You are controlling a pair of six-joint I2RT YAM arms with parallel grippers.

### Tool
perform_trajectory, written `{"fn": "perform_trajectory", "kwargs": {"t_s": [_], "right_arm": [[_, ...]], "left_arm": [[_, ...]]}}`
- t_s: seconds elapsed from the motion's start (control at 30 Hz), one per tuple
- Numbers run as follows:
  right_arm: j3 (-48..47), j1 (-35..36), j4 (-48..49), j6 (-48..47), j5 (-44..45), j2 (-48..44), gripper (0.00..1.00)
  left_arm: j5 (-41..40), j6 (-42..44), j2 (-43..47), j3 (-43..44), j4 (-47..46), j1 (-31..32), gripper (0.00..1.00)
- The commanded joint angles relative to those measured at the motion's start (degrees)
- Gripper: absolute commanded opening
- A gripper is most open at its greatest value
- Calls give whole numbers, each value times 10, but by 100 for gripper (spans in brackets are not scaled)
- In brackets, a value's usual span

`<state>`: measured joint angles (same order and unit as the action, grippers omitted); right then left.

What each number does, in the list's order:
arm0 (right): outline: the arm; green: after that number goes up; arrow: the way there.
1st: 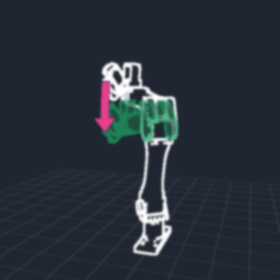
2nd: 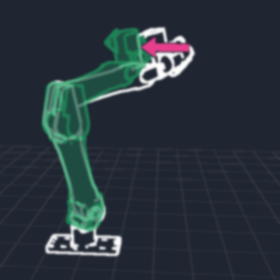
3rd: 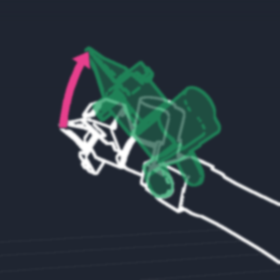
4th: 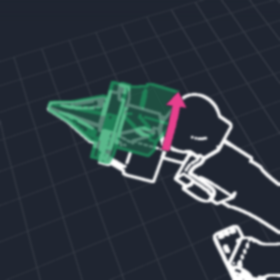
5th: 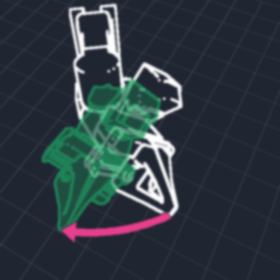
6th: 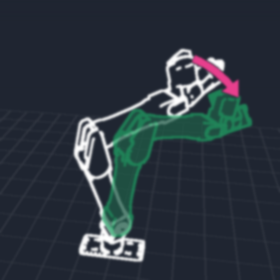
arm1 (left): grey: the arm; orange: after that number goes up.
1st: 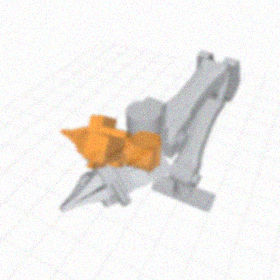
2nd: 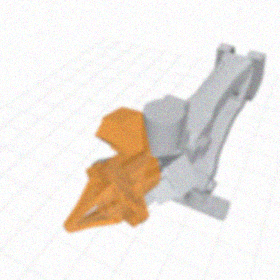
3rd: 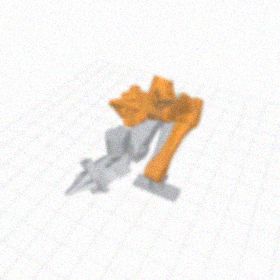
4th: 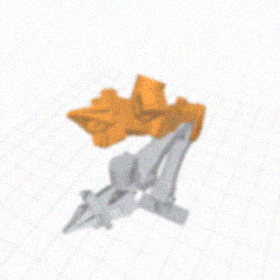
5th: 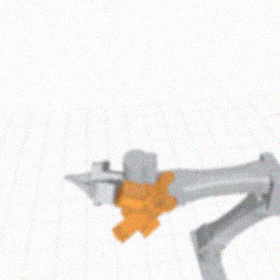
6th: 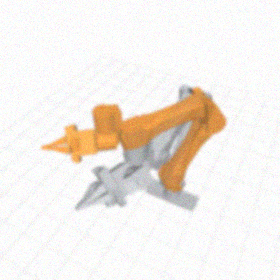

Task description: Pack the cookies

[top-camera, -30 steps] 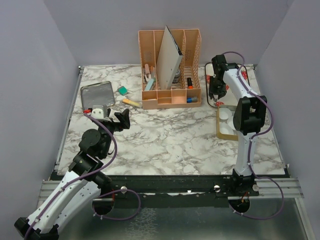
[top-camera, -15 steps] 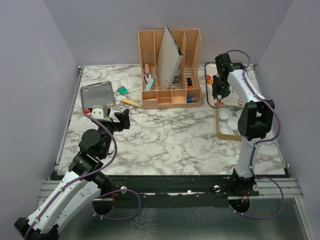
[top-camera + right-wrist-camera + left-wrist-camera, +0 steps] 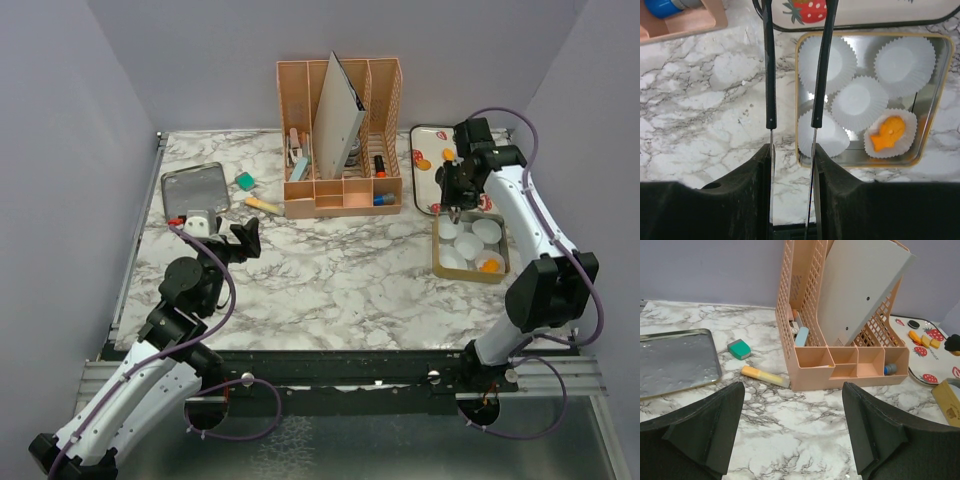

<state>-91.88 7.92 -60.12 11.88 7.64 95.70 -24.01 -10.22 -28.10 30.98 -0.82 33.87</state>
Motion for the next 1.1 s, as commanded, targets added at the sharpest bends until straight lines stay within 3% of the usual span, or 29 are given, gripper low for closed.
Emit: {"fn": "perform_trajectory", "kwargs": {"t_s": [0.0, 0.23, 0.7, 1.07], "right_arm": [[42, 1, -25, 6, -14, -63, 16], [120, 1, -44, 7, -66, -148, 16], [245, 1, -85, 41, -70, -247, 15], [274, 1, -101, 79, -50, -264, 17]], "left_arm": [[4, 4, -3, -5, -10, -2, 85], [6, 1, -8, -5, -9, -3, 85], [6, 7, -24, -7, -10, -2, 85], [7, 28, -16, -15, -25, -2, 86]]}}
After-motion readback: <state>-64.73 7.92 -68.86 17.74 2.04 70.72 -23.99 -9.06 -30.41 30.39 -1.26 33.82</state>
